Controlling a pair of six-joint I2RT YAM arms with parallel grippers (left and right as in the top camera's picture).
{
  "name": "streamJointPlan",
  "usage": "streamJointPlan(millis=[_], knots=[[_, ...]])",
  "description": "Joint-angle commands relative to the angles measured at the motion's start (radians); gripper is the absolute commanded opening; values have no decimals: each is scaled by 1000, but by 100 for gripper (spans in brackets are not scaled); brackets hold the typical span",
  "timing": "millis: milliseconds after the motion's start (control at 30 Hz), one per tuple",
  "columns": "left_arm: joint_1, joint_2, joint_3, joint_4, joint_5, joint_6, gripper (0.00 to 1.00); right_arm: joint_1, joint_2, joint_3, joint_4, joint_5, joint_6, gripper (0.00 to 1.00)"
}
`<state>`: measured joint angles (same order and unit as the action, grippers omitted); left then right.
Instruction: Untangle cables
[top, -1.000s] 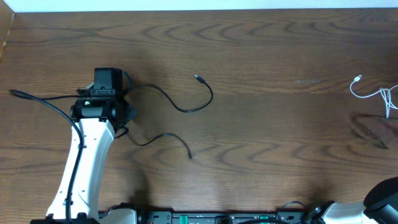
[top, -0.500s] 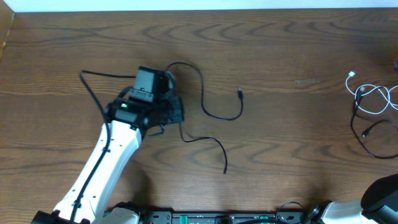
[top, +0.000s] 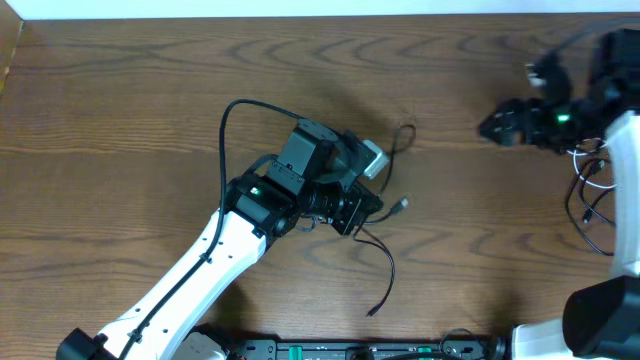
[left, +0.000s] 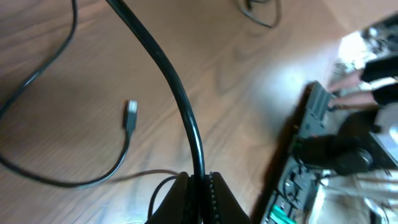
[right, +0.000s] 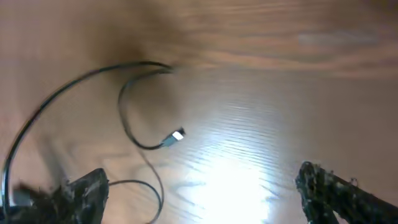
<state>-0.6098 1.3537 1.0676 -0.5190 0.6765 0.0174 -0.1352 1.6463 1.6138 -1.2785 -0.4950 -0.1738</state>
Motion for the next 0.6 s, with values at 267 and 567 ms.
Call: streamJointPlan(millis=[267,567], knots=[[-2,-9,-5,-21,-15,68,7,244,23,-26,62,-238,546,90],[-2,-9,-5,-21,-15,68,8,426,24,-92,207,-116,862,79]])
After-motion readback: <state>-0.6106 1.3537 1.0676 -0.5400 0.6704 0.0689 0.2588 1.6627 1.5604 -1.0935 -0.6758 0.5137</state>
